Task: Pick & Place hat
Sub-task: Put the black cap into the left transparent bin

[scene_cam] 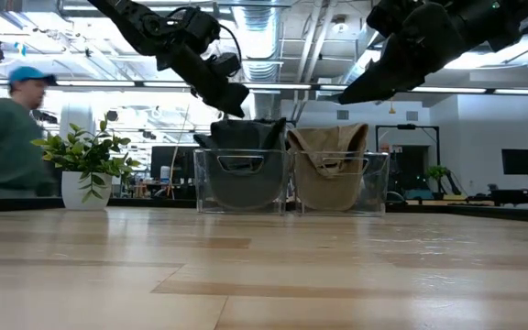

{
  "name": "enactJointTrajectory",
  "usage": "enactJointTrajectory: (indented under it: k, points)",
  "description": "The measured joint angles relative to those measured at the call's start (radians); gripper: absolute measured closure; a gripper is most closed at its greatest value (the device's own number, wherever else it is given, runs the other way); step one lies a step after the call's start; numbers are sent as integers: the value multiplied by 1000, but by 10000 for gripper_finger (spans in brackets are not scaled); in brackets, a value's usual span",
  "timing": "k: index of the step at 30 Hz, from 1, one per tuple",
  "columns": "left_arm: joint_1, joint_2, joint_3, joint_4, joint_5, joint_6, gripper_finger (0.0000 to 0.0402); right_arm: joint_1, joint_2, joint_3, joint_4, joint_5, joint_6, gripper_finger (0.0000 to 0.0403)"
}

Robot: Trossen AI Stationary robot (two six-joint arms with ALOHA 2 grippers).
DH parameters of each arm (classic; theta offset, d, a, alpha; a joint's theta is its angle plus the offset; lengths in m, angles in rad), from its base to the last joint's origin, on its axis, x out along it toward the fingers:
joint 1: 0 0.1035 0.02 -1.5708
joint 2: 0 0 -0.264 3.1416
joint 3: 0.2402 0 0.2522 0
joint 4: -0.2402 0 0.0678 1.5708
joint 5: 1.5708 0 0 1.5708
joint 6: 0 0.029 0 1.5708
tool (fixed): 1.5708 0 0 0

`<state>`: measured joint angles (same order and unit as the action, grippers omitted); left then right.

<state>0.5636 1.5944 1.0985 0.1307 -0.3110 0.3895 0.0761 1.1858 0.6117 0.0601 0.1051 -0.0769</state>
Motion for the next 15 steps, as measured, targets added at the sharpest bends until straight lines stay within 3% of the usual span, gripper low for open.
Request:
enactJointTrajectory:
  k: [10, 15]
  points:
    - [6, -2, 0, 39, -74, -4, 292, 2, 0, 0, -15, 0, -1, 233]
    - [-30, -5, 0, -23, 9, -3, 311, 2, 0, 0, -47, -1, 6, 234]
